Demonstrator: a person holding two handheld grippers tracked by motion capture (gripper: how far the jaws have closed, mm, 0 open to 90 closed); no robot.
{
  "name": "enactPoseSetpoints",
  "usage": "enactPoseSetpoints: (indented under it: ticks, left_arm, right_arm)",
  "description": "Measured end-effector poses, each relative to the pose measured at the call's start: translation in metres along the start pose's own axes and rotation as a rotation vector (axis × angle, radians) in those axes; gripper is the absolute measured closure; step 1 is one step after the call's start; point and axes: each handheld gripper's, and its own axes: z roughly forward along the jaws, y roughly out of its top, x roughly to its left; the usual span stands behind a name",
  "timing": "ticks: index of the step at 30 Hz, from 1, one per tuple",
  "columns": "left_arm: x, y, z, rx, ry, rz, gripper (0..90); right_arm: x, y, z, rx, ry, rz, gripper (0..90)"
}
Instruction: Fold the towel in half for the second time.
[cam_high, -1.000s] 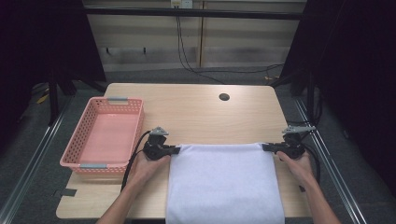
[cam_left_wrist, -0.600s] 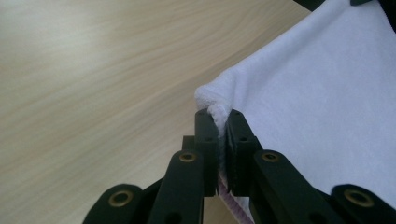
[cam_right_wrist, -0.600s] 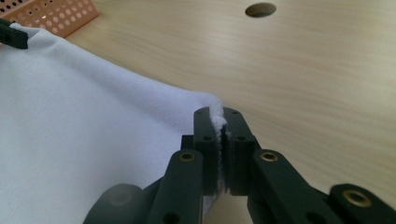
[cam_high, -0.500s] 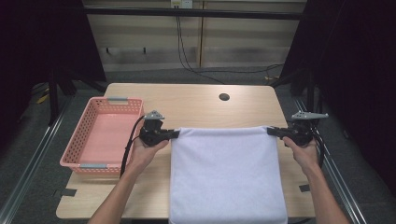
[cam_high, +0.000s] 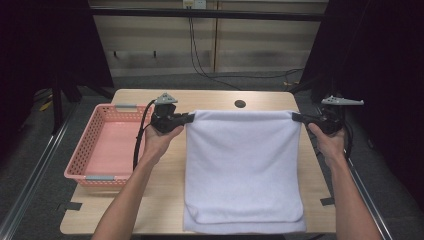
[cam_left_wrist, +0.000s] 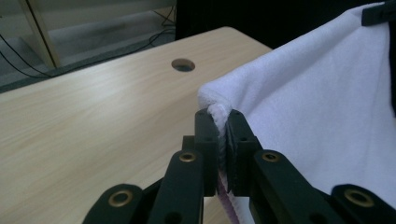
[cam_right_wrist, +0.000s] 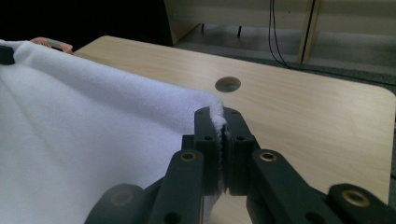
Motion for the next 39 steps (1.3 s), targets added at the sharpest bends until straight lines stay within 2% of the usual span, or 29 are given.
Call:
enactPoseSetpoints:
  ticks: [2, 4, 7, 9, 13, 15, 17, 19, 21, 22, 23, 24, 25, 28, 30, 31, 33, 35, 37, 38, 39]
  left_arm:
    - [-0.001, 0.0, -0.002, 0.002, 0.005, 0.006, 85.4]
    - [-0.004, -0.005, -0.006, -0.006, -0.013, 0.005, 85.3]
    - [-0.014, -0.016, -0.015, 0.009, -0.034, 0.035, 85.2]
    - [-0.023, -0.029, -0.024, -0.005, -0.066, 0.032, 85.1]
    - [-0.043, -0.054, -0.04, 0.025, -0.104, 0.062, 84.9]
    - [-0.055, -0.068, -0.051, 0.033, -0.14, 0.07, 84.9]
    - [-0.068, -0.08, -0.058, 0.062, -0.153, 0.093, 84.6]
    - [-0.076, -0.09, -0.064, 0.07, -0.164, 0.085, 84.4]
    - [-0.086, -0.105, -0.071, 0.089, -0.195, 0.097, 84.0]
    - [-0.089, -0.111, -0.072, 0.099, -0.194, 0.1, 83.4]
    - [-0.092, -0.118, -0.074, 0.108, -0.214, 0.09, 82.6]
    - [-0.095, -0.125, -0.074, 0.122, -0.227, 0.088, 82.3]
    - [-0.099, -0.133, -0.074, 0.156, -0.226, 0.104, 82.0]
    - [-0.102, -0.149, -0.077, 0.211, -0.251, 0.111, 79.9]
    - [-0.104, -0.156, -0.08, 0.237, -0.293, 0.085, 77.6]
    - [-0.106, -0.158, -0.082, 0.245, -0.311, 0.089, 75.4]
    - [-0.11, -0.163, -0.088, 0.261, -0.33, 0.126, 73.5]
    - [-0.11, -0.168, -0.095, 0.245, -0.38, 0.104, 68.8]
    - [-0.108, -0.17, -0.101, 0.216, -0.366, 0.089, 67.2]
    - [-0.106, -0.169, -0.102, 0.21, -0.373, 0.083, 64.0]
    - [-0.104, -0.167, -0.102, 0.19, -0.354, 0.076, 62.3]
  right_arm:
    - [0.002, 0.004, -0.004, -0.017, 0.01, -0.006, 86.6]
    - [0.004, 0.001, -0.009, -0.038, 0.034, -0.002, 86.6]
    - [0.013, -0.013, -0.02, -0.015, 0.061, -0.043, 86.6]
    - [0.019, -0.027, -0.034, -0.018, 0.095, -0.055, 86.6]
    - [0.034, -0.06, -0.061, -0.009, 0.144, -0.054, 86.4]
    - [0.043, -0.077, -0.073, 0.002, 0.166, -0.069, 86.3]
    - [0.055, -0.094, -0.084, 0.028, 0.185, -0.081, 86.2]
    - [0.064, -0.106, -0.092, 0.046, 0.195, -0.082, 85.9]
    - [0.072, -0.119, -0.1, 0.069, 0.198, -0.092, 85.1]
    - [0.076, -0.128, -0.105, 0.078, 0.199, -0.088, 84.6]
    - [0.078, -0.134, -0.107, 0.089, 0.207, -0.084, 83.0]
    - [0.081, -0.142, -0.109, 0.114, 0.207, -0.081, 81.8]
    - [0.082, -0.15, -0.111, 0.135, 0.218, -0.083, 81.2]
    - [0.088, -0.171, -0.115, 0.197, 0.253, -0.077, 75.4]
    - [0.093, -0.18, -0.12, 0.226, 0.255, -0.082, 70.2]
    - [0.095, -0.182, -0.123, 0.233, 0.253, -0.083, 69.3]
    - [0.098, -0.184, -0.127, 0.227, 0.274, -0.072, 64.0]
    - [0.101, -0.184, -0.131, 0.239, 0.266, -0.078, 60.2]
    - [0.104, -0.183, -0.136, 0.213, 0.261, -0.068, 57.8]
    - [0.105, -0.182, -0.139, 0.204, 0.242, -0.071, 57.9]
    - [0.105, -0.181, -0.139, 0.191, 0.234, -0.07, 57.9]
